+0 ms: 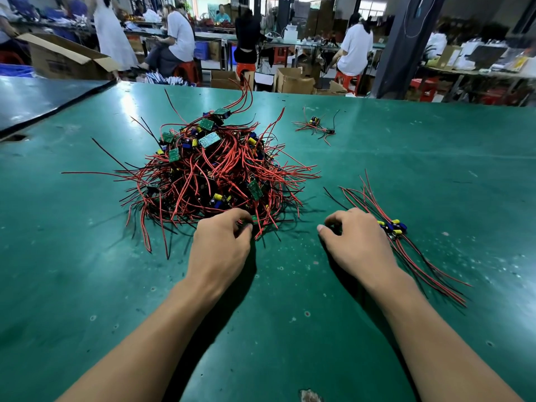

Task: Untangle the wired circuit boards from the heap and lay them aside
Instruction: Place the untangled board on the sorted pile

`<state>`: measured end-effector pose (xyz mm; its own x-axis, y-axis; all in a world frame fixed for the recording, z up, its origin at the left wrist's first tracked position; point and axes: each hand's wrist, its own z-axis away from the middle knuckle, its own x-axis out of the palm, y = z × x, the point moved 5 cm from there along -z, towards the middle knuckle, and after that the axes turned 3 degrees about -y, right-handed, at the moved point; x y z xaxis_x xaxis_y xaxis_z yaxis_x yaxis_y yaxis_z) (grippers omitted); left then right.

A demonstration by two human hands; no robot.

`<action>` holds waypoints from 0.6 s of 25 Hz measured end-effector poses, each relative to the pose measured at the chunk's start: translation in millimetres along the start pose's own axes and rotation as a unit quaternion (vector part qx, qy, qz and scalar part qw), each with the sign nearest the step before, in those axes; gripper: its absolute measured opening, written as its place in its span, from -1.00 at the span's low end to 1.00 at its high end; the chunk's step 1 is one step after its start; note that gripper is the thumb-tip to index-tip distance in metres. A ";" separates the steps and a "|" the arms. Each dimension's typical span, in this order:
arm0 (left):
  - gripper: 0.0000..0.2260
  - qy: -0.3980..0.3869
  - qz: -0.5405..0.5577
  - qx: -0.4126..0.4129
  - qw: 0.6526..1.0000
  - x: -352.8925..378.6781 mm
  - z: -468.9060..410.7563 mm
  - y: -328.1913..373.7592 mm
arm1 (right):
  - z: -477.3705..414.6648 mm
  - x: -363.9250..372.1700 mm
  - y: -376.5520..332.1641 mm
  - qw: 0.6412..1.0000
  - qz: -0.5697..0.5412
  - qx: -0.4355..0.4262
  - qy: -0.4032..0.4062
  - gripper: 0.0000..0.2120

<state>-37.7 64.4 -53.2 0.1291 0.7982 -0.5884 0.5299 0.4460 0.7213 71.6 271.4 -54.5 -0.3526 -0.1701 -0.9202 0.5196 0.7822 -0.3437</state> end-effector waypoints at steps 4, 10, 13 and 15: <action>-0.86 0.025 -0.011 0.006 1.000 -1.6 -0.1 -0.7 | 4.3 1.1 -6.9 1.000 0.006 0.001 0.001 -0.72; -0.69 0.004 -0.036 -0.006 0.999 0.7 -4.6 -6.1 | 11.0 7.6 -21.2 0.999 -0.030 -0.023 -0.039 -0.73; -0.67 -0.033 -0.065 -0.011 0.997 4.5 -5.4 -3.8 | 15.9 12.5 -31.0 0.996 -0.052 -0.052 -0.057 -0.74; -0.70 -0.053 -0.099 -0.011 0.994 7.4 -4.3 -2.2 | 16.4 13.2 -33.7 0.994 -0.071 -0.062 -0.061 -0.74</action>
<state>-41.6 71.1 -57.5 0.1115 0.6469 -0.7544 0.5352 0.6005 0.5941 62.2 233.0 -58.1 -0.3148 -0.3489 -0.8827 0.3695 0.8116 -0.4526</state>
